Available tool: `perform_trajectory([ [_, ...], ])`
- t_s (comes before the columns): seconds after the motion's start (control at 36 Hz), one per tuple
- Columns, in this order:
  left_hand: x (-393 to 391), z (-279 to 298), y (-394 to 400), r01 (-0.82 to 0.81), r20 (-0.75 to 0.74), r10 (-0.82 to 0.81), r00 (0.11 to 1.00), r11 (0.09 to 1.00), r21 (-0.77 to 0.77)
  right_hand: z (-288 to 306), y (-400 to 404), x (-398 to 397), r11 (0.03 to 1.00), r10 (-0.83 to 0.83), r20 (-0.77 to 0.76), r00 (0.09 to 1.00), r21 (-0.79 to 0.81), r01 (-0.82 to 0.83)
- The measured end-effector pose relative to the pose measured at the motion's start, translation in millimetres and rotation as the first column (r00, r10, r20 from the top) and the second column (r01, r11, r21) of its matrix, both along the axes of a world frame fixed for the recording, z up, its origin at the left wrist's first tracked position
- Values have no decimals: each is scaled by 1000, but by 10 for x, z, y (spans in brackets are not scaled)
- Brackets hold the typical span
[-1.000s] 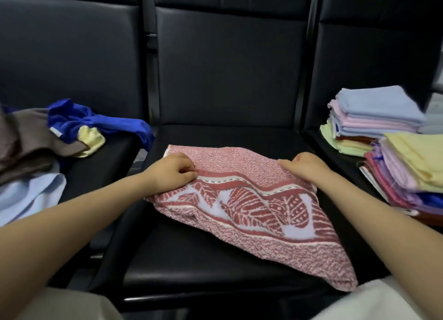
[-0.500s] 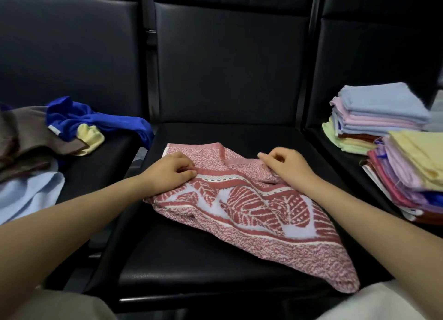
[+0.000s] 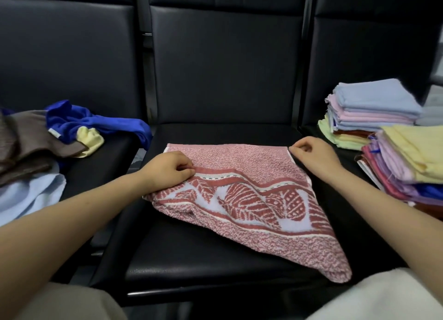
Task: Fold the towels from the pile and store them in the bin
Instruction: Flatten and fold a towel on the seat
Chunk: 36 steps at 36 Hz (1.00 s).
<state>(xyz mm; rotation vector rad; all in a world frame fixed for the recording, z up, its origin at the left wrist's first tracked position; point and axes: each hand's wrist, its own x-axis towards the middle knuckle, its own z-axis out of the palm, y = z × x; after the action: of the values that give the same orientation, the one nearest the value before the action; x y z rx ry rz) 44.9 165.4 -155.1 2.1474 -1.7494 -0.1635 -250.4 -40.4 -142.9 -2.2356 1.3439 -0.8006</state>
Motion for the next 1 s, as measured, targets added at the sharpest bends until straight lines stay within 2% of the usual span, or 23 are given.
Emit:
perform_trajectory([
  [0.06,-2,6,13,3,20,-4,1000,1000,4,87,277,-23,956,256,25,966,143,-257],
  [0.11,3,17,18,4,24,-4,1000,1000,5,190,517,-12,873,424,-84,902,305,-382],
  [0.17,3,41,23,-2,23,1,1000,1000,16,239,642,-3,835,501,-229,835,383,-396],
  [0.19,5,51,22,-7,19,7,1000,1000,22,254,673,-15,831,507,-253,824,398,-388],
  [0.28,-17,75,18,-39,-22,40,999,998,40,287,684,-175,814,509,-181,842,420,-402],
  [0.47,-96,128,57,-73,-100,84,991,991,108,313,584,-492,762,394,181,901,483,-430],
  [0.53,-120,167,70,-83,-172,92,981,995,61,302,570,-493,762,326,332,885,462,-454],
  [0.58,-173,286,66,-126,-383,93,919,990,-63,340,563,-460,742,196,562,804,451,-496],
  [0.64,-233,483,40,-206,-599,48,799,959,-198,433,507,-400,712,73,733,676,436,-550],
  [0.69,-263,728,-12,-277,-721,4,692,925,-261,575,391,-312,681,-9,820,572,424,-597],
  [0.75,-251,958,-74,-318,-793,7,610,918,-237,711,218,-202,679,-84,847,526,435,-591],
  [0.81,-205,1076,-139,-331,-776,94,624,931,-153,747,48,-84,688,-104,810,577,477,-547],
  [0.89,-42,1004,-281,-349,-662,220,716,935,-66,602,-121,101,746,-126,683,719,543,-385],
  [0.94,83,844,-386,-362,-510,291,809,931,-44,397,-185,199,856,-166,557,814,491,-161],
  [1.0,170,678,-493,-377,-331,344,878,925,-39,190,-212,278,930,-169,359,918,365,29],
])
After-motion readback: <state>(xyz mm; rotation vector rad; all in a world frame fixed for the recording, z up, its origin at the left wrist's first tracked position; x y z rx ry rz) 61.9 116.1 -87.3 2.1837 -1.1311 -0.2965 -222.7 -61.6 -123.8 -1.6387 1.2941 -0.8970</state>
